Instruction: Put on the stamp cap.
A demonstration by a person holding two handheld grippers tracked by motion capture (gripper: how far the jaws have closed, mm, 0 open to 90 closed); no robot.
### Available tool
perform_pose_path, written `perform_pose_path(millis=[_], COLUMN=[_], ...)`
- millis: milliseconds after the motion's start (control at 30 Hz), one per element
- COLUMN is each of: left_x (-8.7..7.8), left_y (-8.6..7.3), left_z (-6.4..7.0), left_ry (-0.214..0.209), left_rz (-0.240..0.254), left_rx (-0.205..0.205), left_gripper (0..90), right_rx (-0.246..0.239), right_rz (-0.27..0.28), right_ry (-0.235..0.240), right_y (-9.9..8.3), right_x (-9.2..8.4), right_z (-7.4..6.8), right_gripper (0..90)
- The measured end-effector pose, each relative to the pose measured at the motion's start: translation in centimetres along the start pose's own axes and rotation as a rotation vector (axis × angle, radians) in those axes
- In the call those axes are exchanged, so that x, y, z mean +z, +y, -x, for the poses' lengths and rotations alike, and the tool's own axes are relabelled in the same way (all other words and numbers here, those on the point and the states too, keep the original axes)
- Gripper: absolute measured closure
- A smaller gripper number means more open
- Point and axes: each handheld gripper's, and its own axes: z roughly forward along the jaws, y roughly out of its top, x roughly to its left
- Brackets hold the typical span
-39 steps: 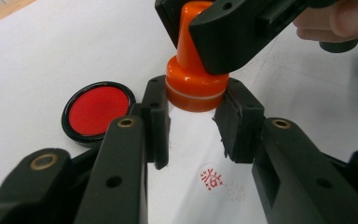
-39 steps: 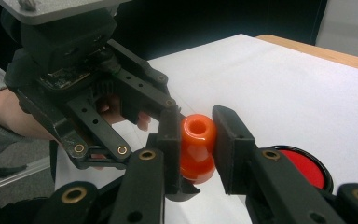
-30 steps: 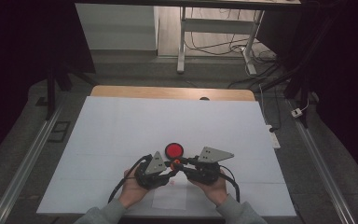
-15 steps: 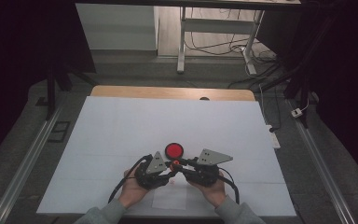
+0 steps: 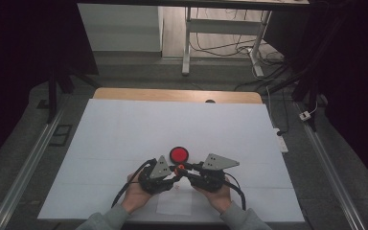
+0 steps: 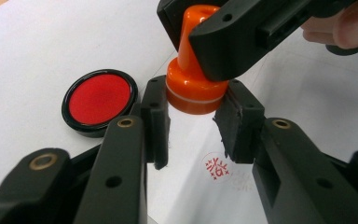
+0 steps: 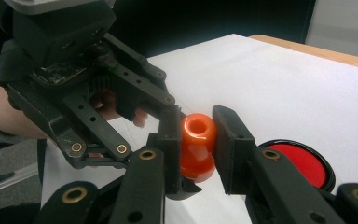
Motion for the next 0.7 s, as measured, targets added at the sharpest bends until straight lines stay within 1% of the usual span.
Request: perform_pose_path(millis=[133,267,400,533,700], left_x=[0.04,0.27,0.35,0.42,0.56], left_y=[-0.04,-0.11,-0.17,-0.22,-0.22], left_z=[0.05,0.04,-0.05,-0.13,-0.14], left_ry=[0.006,0.004,-0.001,-0.002,-0.009], left_rz=[0.016,0.006,0.008,0.009,0.003], left_rx=[0.002,-0.007,-0.021,-0.034,-0.039], left_gripper=[64.6,64.2,63.1,59.7,52.1], right_rx=[-0.009,-0.012,-0.011,-0.01,-0.01], right_rz=[-0.001,-0.009,-0.012,-0.015,-0.012], right_ry=[-0.003,-0.01,-0.012,-0.013,-0.01], right_y=[0.28,0.21,0.17,0.17,0.19], right_x=[-0.1,-0.07,-0.02,-0.04,-0.05], right_z=[0.01,0.05,0.11,0.12,0.12], right_gripper=[72.8,72.8,72.8,72.8,72.8])
